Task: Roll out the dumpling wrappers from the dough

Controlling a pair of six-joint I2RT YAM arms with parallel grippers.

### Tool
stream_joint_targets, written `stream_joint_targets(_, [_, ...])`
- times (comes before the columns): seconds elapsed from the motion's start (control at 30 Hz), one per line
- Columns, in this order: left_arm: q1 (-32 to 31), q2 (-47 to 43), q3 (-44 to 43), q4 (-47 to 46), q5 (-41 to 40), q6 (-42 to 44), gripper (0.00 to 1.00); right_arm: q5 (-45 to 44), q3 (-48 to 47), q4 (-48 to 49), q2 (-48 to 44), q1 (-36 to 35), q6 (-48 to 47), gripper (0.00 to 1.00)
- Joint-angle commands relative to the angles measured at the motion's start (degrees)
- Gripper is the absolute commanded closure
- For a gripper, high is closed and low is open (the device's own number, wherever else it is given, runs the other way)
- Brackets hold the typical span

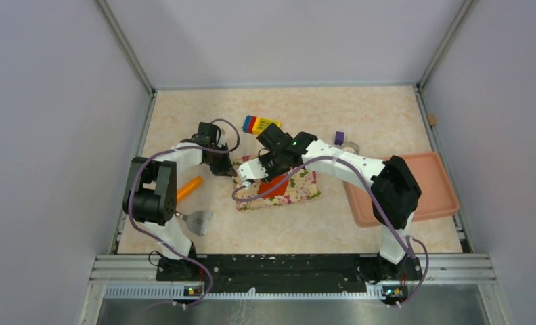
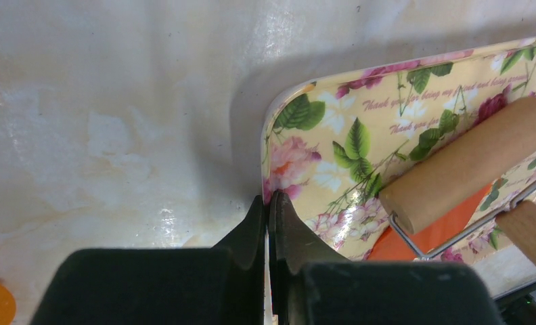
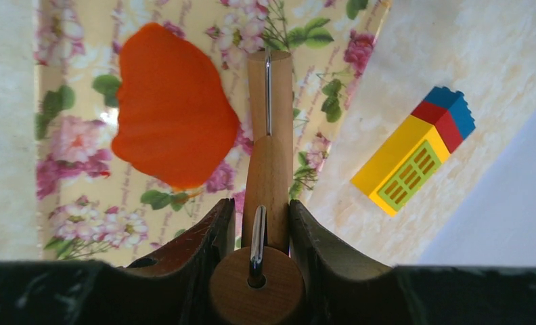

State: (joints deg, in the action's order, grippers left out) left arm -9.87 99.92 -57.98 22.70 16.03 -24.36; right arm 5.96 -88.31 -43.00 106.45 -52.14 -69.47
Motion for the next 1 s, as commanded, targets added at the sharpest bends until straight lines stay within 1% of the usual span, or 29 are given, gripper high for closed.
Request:
stream_joint_targets(0.0, [-0.33, 2.53, -0.54, -0.67, -1.07, 0.98, 1.0, -3.06, 3.19, -1.94, 5.33, -0.33, 3.72, 1.0])
stream_joint_targets(0.07, [-0.33, 2.65, -0.79, -0.95, -0.95, 1.15, 1.0, -6.94, 2.65, 3.45, 5.87, -0.39, 5.66, 1.0])
stream_joint_targets(0.17, [-0.33, 2.65, -0.99, -0.99, -0.99, 1.62, 1.0, -10.29, -2.64, 6.48, 5.28, -0.1, 8.15, 1.0])
stream_joint_targets(0.23, [-0.33, 2.61, -1.04, -0.99, -0.83, 2.05, 1.0, -10.71, -8.01, 4.93, 4.47, -0.09, 9.39, 1.0])
stream_joint_targets(0.3, [-0.33, 2.56, -0.88, -1.08, -0.74, 2.33, 1.0, -9.54, -13.78, 1.11, 3.54, -0.28, 10.61, 1.0])
stream_joint_targets(0.4, [-0.33, 2.64, -0.5, -1.48, -0.34, 2.59, 1.0, -7.61, -17.22, -3.62, 1.3, -1.33, 10.46, 1.0])
stream_joint_targets(0.47, [-0.33, 2.82, -0.34, -1.75, -0.21, 2.81, 1.0, -5.5, -16.17, -6.15, -0.94, -1.81, 9.27, 1.0])
stream_joint_targets(0.67, [-0.33, 2.67, -0.05, -2.22, -0.13, 3.34, 1.0, -1.79, -7.94, -9.63, -3.99, -2.0, 5.75, 1.0])
stream_joint_targets(0.97, [-0.33, 2.3, 0.34, -2.75, -0.39, 3.97, 1.0, -0.15, -4.77, -11.2, -1.96, -2.01, 5.19, 1.0])
